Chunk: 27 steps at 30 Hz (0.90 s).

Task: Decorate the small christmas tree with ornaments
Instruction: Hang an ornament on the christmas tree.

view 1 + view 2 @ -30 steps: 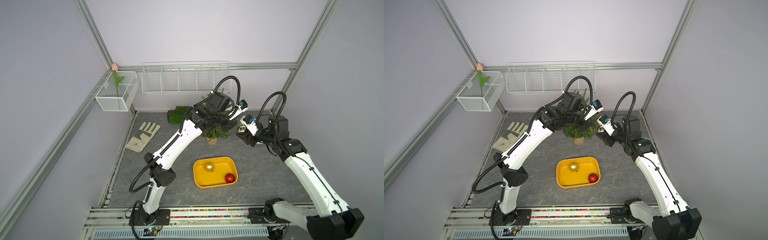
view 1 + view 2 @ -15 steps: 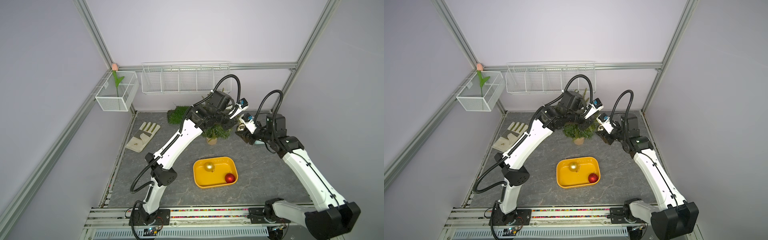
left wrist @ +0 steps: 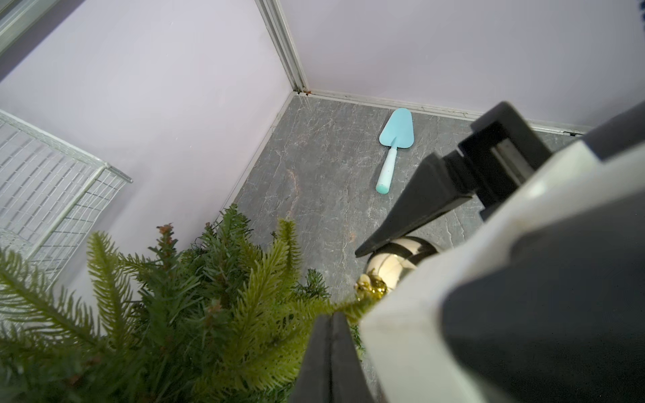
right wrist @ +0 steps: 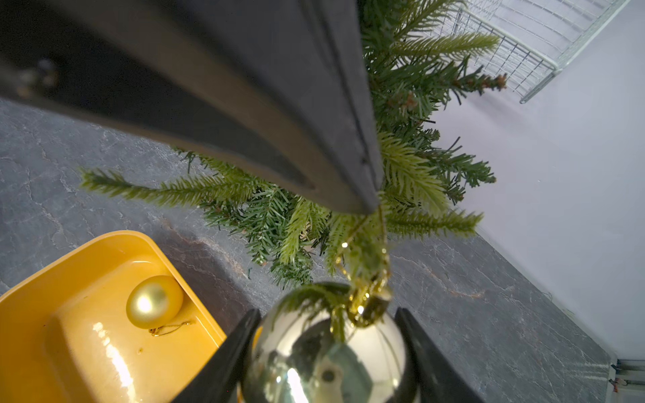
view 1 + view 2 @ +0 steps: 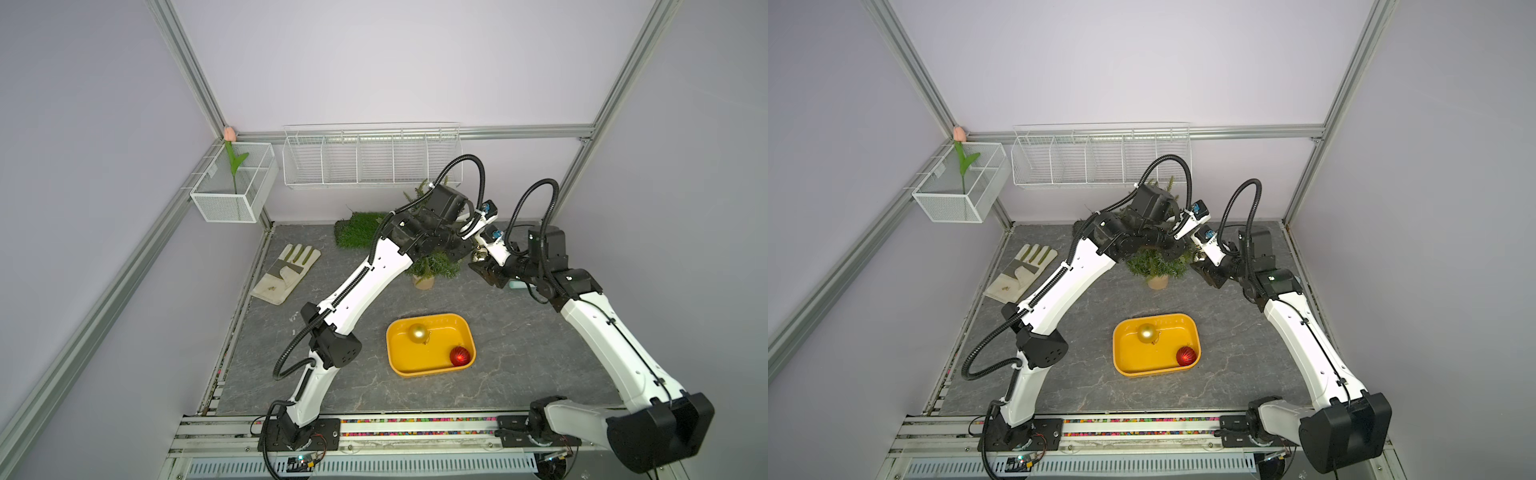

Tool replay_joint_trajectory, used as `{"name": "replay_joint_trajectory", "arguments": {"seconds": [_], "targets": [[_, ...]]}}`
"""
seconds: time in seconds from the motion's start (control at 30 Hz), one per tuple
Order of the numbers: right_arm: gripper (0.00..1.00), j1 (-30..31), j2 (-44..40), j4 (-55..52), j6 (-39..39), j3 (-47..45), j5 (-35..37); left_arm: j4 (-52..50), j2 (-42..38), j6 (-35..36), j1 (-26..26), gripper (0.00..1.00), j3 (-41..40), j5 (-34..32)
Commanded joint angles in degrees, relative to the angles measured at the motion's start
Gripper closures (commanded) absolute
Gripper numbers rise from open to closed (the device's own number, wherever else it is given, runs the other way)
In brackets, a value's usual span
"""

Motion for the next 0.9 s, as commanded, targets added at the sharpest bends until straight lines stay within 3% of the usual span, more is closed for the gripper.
{"name": "replay_joint_trajectory", "arguments": {"seconds": [0.0,0.87], "targets": [[0.93,-0.49,0.45,0.70,-0.18,1.05,-0.57,-2.00,1.00,-0.61,0.21,1.00,2.39,-0.54],[0.94,-0.48,2.18,2.73,0.52,2.46,-2.76,-2.22,3.21,-6.48,3.97,1.00,2.74,-1.00]]}}
